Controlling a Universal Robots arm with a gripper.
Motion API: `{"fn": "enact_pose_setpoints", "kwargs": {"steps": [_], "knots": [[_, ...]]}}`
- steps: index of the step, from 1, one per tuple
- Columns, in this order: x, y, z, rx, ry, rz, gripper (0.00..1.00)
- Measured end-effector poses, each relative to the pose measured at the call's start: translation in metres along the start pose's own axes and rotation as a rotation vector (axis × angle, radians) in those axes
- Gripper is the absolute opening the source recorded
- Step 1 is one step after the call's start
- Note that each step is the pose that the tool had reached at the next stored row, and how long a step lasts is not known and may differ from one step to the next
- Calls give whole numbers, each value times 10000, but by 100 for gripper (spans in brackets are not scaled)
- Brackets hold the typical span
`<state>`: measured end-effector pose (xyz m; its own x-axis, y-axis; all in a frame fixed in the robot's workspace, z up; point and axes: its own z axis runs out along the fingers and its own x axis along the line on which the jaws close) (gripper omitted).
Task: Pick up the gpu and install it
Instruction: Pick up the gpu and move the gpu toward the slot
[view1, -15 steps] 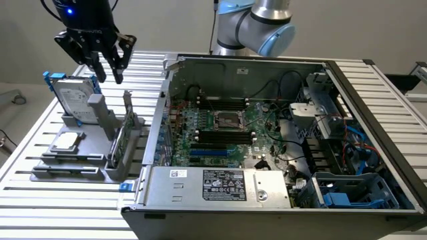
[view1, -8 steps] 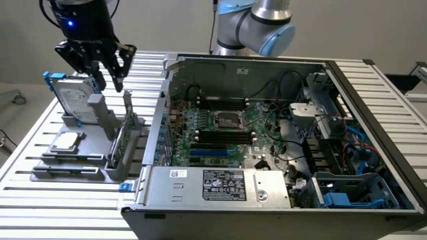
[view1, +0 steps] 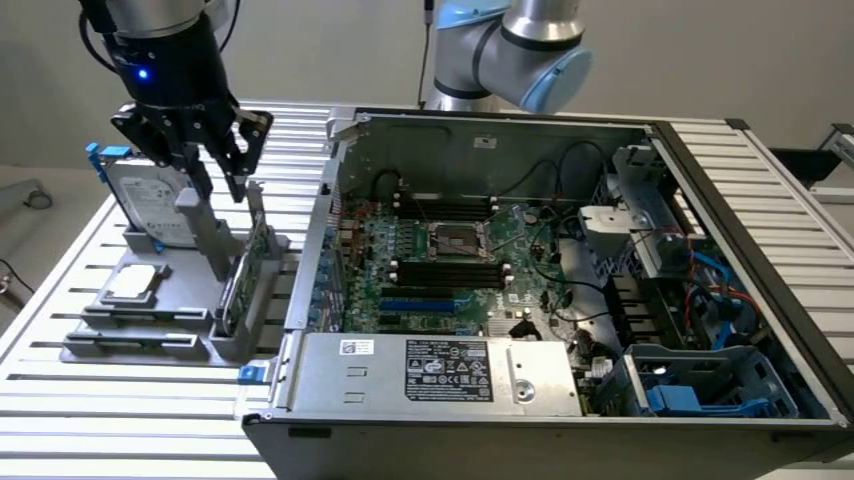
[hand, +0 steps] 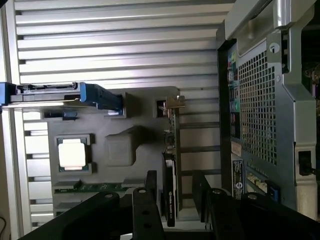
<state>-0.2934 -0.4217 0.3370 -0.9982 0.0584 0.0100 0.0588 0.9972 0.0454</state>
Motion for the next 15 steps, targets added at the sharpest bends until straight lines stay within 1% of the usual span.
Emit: {"fn": "enact_pose_setpoints", "kwargs": {"steps": [6,15], "knots": [[-5,-77,106,2,5,-109,42],[-11,-156,267,4,18,-427,42]]}}
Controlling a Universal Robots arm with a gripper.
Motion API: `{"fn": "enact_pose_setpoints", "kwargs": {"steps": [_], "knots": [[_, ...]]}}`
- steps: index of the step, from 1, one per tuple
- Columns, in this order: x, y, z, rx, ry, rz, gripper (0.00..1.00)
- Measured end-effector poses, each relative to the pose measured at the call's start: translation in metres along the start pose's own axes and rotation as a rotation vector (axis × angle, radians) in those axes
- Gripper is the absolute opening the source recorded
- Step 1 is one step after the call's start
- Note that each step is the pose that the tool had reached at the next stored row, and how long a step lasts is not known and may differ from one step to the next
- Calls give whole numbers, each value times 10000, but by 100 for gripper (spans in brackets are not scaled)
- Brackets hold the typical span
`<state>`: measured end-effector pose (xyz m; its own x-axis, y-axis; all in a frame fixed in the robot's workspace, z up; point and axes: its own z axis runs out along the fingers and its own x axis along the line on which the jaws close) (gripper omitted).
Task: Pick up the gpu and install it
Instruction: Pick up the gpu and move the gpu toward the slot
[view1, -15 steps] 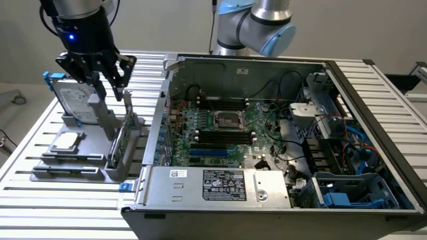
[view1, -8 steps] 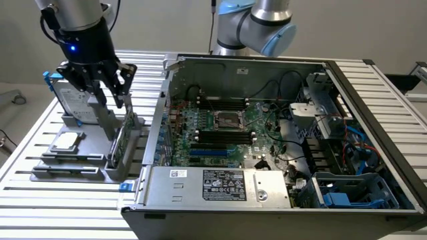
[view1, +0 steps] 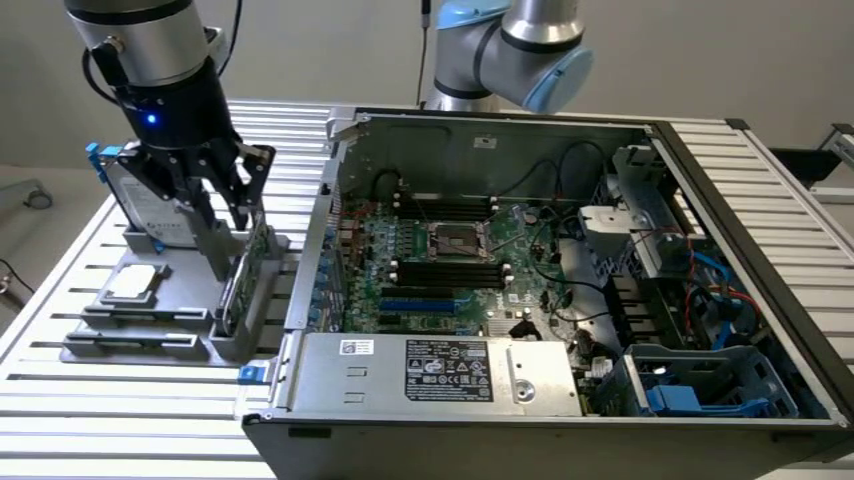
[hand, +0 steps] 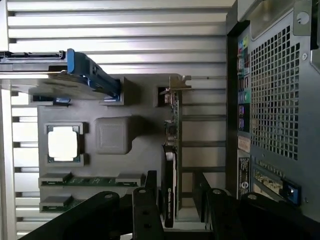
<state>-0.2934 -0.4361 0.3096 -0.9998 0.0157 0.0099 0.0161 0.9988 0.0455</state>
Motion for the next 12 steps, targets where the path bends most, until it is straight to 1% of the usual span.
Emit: {"fn": "enact_pose_setpoints", "kwargs": {"steps": [12], "knots": [[-2,-19,217,3,13,-261,42]]}}
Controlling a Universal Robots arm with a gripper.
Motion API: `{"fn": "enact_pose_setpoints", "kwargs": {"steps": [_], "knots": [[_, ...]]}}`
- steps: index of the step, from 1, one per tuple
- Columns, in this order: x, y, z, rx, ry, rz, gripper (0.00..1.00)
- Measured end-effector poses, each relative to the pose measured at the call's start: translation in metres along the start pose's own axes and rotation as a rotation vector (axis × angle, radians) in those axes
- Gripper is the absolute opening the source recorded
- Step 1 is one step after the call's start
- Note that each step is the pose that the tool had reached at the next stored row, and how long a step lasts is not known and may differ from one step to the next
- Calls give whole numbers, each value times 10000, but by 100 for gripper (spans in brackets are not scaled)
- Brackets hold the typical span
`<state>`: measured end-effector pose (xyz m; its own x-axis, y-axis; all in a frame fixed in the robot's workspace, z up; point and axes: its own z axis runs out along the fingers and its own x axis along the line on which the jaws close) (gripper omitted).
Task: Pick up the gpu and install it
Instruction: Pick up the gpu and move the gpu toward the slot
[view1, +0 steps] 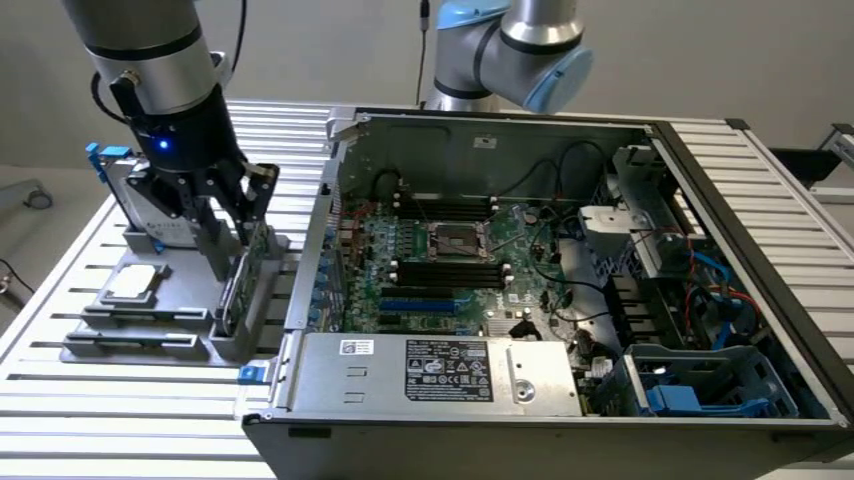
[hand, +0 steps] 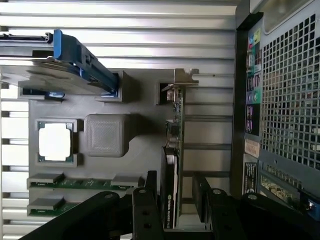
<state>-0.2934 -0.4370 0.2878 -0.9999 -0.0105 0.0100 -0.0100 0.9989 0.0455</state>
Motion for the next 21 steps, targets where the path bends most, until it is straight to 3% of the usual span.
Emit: {"fn": "enact_pose_setpoints", "kwargs": {"steps": [21], "knots": [[8,-21,382,-1,-4,101,42]]}}
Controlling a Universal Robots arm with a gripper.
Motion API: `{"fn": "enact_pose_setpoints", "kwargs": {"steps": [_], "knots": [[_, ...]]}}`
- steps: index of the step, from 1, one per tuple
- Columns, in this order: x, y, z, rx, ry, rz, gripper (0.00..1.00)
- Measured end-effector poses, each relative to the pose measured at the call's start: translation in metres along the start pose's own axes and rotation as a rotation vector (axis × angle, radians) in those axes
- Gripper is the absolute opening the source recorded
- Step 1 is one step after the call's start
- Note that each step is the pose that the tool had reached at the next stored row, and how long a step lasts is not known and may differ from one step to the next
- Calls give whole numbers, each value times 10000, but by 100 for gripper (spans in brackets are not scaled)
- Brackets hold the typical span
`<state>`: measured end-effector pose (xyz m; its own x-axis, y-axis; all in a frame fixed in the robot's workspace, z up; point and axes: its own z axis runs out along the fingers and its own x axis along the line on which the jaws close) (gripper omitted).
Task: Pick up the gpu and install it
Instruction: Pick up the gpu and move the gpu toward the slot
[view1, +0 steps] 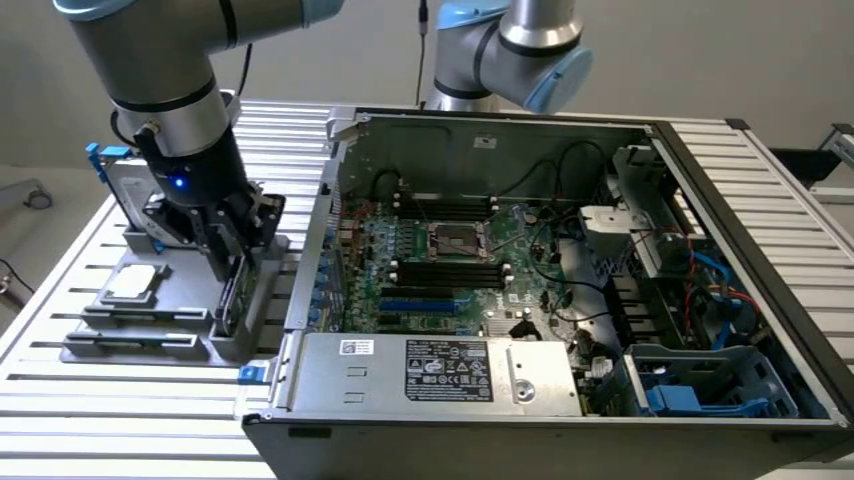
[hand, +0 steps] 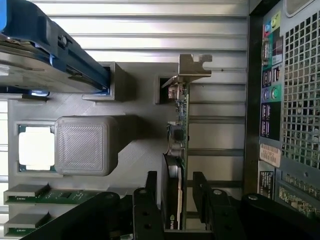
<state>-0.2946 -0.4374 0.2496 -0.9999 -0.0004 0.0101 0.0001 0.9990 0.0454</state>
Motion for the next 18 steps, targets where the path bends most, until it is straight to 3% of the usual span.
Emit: {"fn": "enact_pose_setpoints", "kwargs": {"steps": [5,18], "knots": [[0,-6,79,14,-4,63,42],[0,-23,81,15,-7,137,42]]}}
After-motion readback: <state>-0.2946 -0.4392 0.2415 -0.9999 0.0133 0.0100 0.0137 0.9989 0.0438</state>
